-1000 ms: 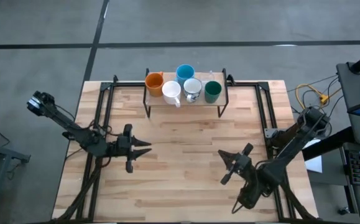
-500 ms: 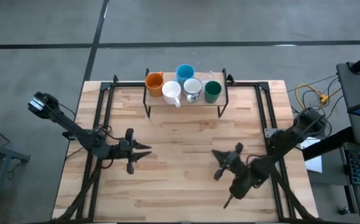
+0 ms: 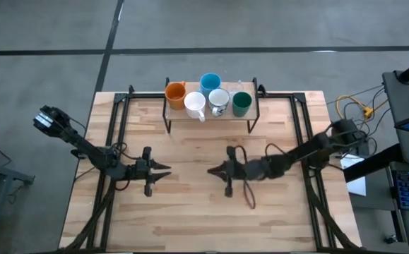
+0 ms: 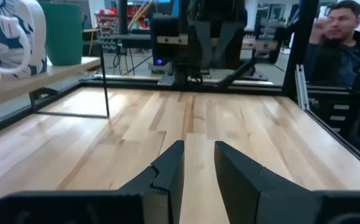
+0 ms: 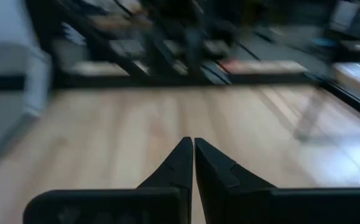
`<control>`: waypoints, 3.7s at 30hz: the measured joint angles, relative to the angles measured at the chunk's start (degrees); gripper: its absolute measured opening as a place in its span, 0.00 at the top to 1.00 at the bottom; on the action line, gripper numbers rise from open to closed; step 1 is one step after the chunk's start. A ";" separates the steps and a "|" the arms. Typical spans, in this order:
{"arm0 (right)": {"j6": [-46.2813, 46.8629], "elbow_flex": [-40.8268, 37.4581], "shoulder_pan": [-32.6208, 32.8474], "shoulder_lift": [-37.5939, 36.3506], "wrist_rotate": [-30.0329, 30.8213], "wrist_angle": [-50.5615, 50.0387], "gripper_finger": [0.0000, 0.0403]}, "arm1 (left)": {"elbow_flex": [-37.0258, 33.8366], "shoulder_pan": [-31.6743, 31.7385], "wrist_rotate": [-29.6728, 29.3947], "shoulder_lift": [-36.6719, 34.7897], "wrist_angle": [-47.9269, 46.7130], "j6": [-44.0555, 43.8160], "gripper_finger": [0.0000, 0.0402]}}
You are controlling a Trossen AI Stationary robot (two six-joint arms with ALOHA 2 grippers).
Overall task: Stack small to large cups/mugs on shelf
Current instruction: Return to Home Position
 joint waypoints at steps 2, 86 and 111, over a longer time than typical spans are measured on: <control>-0.86 -0.71 -2.25 -1.03 -7.54 3.61 0.98 | -0.04 0.35 -0.01 1.64 2.95 0.85 0.81; -22.90 -42.58 -12.39 -78.17 -12.96 13.12 0.98 | -5.09 7.35 2.92 -58.60 6.80 42.86 0.81; -23.58 -42.42 -12.39 -93.57 -5.21 1.60 0.98 | -5.20 5.19 -33.68 -60.15 -2.73 51.93 0.81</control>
